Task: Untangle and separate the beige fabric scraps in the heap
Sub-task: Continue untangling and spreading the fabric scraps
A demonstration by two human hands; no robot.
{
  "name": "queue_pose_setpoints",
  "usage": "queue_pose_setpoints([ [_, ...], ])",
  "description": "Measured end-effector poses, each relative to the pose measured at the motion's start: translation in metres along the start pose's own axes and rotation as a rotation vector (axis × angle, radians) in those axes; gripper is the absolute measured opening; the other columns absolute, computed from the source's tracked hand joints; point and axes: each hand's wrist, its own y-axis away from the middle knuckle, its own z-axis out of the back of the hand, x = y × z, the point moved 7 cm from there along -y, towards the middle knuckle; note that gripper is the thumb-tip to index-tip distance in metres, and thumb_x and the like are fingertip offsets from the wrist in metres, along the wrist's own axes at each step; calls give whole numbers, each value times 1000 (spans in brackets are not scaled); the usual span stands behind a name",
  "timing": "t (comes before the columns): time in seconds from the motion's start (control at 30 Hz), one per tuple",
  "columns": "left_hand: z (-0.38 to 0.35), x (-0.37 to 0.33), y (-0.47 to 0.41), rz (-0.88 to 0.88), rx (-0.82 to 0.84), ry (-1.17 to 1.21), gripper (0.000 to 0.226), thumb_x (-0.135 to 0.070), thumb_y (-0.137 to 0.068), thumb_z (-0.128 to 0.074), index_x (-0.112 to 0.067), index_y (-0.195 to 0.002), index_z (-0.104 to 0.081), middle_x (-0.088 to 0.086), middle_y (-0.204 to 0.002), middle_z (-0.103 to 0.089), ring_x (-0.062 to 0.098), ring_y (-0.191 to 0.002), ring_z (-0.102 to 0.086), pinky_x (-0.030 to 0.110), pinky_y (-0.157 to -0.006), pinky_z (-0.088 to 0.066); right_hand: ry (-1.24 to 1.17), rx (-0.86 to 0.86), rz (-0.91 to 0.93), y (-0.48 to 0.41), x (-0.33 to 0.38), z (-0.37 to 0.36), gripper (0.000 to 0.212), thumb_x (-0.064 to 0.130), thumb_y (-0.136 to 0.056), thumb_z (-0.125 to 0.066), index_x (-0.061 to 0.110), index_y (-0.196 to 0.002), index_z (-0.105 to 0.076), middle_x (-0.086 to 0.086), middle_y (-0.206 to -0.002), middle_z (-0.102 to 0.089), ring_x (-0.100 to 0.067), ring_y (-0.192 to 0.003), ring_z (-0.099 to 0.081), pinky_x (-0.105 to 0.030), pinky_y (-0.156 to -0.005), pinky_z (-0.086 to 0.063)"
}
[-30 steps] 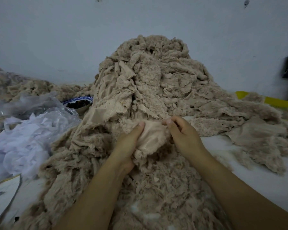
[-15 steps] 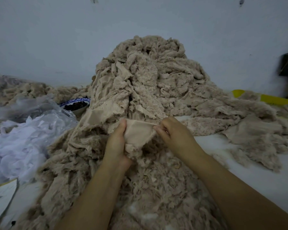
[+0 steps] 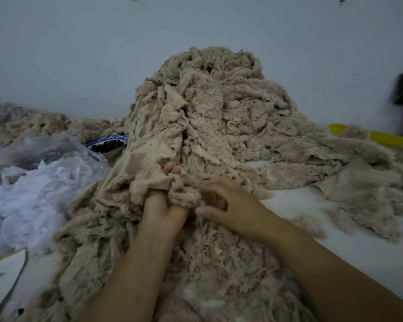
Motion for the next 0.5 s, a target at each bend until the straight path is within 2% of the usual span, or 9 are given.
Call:
queue_pose_setpoints([
  [0.07, -6, 7, 2, 51, 57, 68, 10, -9, -78, -57, -10, -84, -65, 4, -71, -62, 12, -52, -56, 19, -48, -51, 99, 16, 91, -2, 8, -12, 37, 53, -94, -54, 30, -121, -59, 23, -119, -45, 3, -111, -42, -22, -91, -40],
  [0.1, -9, 8, 3, 66, 83, 79, 10, -9, -78, -55, -9, -82, -64, 4, -71, -60, 11, -53, -54, 18, -48, -50, 100, -2, 129, -2, 11, -12, 16, 37, -97, -52, 28, -108, -60, 24, -107, -47, -1, -105, -43, -26, -89, -40],
  [0.13, -10, 8, 4, 80, 102, 88, 10, -9, -79, -53, -9, -79, -63, 3, -70, -58, 10, -51, -51, 17, -47, -48, 80, -27, 141, -2, 11, -9, 11, 28, -98, -48, 35, -95, -55, 27, -95, -47, 0, -96, -43, -24, -84, -38],
  [0.2, -11, 4, 5, 86, 114, 77, 11, -10, -82, -49, -12, -75, -57, 0, -63, -53, 7, -43, -43, 16, -41, -41, 21, -82, 82, 1, 5, 4, 30, 25, -101, -42, 48, -83, -45, 26, -82, -48, 7, -81, -43, -13, -70, -32],
  [0.23, -10, 0, 5, 75, 101, 55, 14, -12, -86, -47, -14, -74, -54, -2, -59, -49, 6, -40, -40, 14, -39, -36, -1, -104, 48, 3, -1, 10, 33, 25, -104, -41, 48, -81, -44, 22, -79, -48, 8, -78, -45, -13, -66, -32],
  [0.3, -7, -2, 5, 63, 70, 24, 25, -17, -97, -42, -16, -73, -51, -5, -51, -44, 6, -36, -35, 14, -37, -31, 24, -147, 6, 6, -10, 18, 26, 25, -105, -40, 35, -81, -45, 12, -76, -48, 0, -73, -47, -25, -64, -34],
  [0.37, -9, 3, 7, 80, 83, 9, 26, -17, -96, -42, -16, -73, -52, -5, -49, -41, 7, -34, -33, 15, -35, -29, 93, -216, -55, 4, -18, 22, 26, 25, -105, -40, 25, -79, -41, 7, -72, -47, -10, -69, -47, -34, -62, -37],
  [0.43, -14, 5, 12, 103, 127, 39, 17, -13, -85, -46, -14, -71, -54, -5, -49, -41, 7, -33, -32, 16, -34, -29, 98, -296, -163, 3, -28, 30, 28, 27, -104, -38, 28, -77, -41, 7, -71, -48, -11, -67, -48, -32, -58, -35],
  [0.5, -13, -2, 12, 102, 150, 119, 17, -9, -83, -44, -13, -69, -54, -5, -49, -41, 7, -34, -33, 16, -33, -28, -39, -435, -371, 9, -52, 50, 29, 31, -105, -35, 24, -82, -53, 5, -74, -54, -12, -68, -51, -26, -56, -31],
])
